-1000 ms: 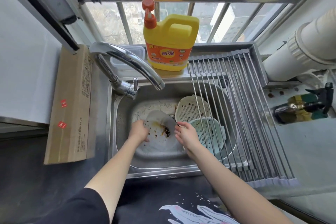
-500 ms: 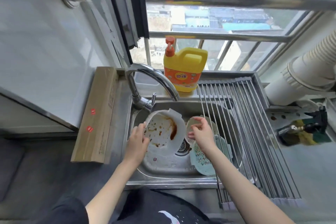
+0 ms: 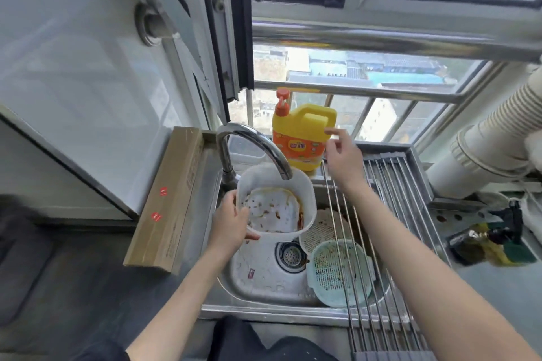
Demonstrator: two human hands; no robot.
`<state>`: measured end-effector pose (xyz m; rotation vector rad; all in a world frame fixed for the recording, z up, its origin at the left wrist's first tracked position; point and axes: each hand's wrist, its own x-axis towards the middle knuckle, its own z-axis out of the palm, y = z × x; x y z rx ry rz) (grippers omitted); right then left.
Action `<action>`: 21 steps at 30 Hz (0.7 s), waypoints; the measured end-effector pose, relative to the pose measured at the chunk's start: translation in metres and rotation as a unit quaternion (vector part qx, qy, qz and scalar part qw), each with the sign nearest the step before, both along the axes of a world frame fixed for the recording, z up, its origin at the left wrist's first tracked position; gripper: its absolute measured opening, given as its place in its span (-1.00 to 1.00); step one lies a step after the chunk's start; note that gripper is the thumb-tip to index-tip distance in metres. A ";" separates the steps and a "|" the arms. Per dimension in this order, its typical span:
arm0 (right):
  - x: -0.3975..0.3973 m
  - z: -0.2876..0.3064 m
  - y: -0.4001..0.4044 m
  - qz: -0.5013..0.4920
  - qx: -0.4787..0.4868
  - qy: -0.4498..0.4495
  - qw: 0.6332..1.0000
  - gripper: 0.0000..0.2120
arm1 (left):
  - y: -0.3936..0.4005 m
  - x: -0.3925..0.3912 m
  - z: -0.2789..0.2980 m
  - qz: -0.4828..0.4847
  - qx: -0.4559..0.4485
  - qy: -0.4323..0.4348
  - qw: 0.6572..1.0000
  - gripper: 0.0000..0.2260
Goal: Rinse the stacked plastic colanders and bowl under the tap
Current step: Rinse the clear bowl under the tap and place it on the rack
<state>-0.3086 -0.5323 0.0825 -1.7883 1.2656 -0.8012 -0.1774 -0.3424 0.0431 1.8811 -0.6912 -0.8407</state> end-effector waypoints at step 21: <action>0.129 0.037 -0.101 0.243 -0.030 0.114 0.963 -0.70 | -0.072 0.018 0.041 0.075 -0.047 -0.124 0.988 -0.82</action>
